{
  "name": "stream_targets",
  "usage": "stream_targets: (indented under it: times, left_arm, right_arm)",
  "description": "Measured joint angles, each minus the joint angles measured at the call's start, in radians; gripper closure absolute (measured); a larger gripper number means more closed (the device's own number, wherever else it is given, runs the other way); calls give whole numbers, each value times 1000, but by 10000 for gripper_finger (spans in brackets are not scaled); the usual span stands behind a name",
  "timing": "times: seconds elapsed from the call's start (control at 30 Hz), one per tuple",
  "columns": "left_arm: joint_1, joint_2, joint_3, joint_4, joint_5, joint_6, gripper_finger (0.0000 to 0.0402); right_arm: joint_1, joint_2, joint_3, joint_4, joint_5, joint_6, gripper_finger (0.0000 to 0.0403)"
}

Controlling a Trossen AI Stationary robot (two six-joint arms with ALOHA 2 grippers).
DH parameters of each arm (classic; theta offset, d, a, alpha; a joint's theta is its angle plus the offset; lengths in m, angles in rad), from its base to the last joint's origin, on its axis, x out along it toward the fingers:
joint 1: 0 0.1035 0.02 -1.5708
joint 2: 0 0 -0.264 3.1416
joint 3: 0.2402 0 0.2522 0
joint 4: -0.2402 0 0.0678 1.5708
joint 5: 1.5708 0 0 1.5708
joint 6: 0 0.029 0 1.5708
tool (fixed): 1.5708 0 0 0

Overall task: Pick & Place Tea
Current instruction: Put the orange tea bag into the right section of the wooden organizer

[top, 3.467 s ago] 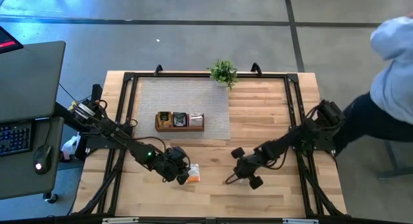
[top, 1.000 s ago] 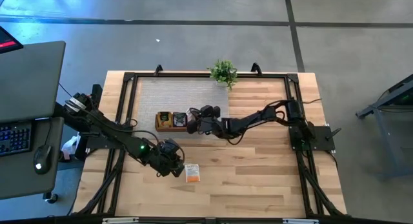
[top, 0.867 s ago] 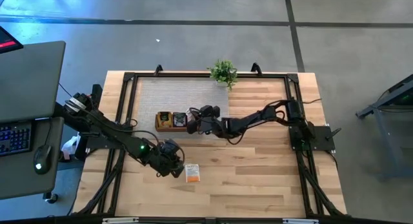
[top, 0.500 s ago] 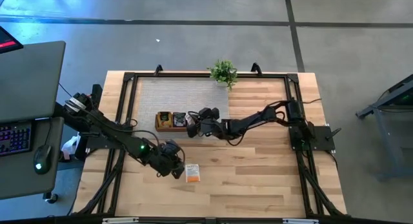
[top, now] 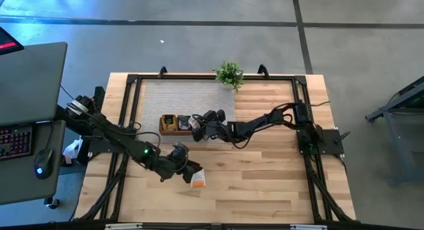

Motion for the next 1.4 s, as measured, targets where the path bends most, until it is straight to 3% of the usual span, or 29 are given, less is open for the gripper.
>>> stream_targets:
  times: [0.77,1.07,1.3,1.4]
  left_arm:
    - [0,0,0,-24,33,4,277]
    - [0,0,0,-24,53,4,277]
    - [0,0,0,-24,53,3,277]
    - [0,0,0,-24,53,3,277]
  right_arm:
    - [-1,0,0,-25,0,14,359]
    - [-56,0,0,-27,57,-17,359]
    - [-82,0,0,-15,-117,44,359]
    - [-70,-1,0,-6,-119,43,362]
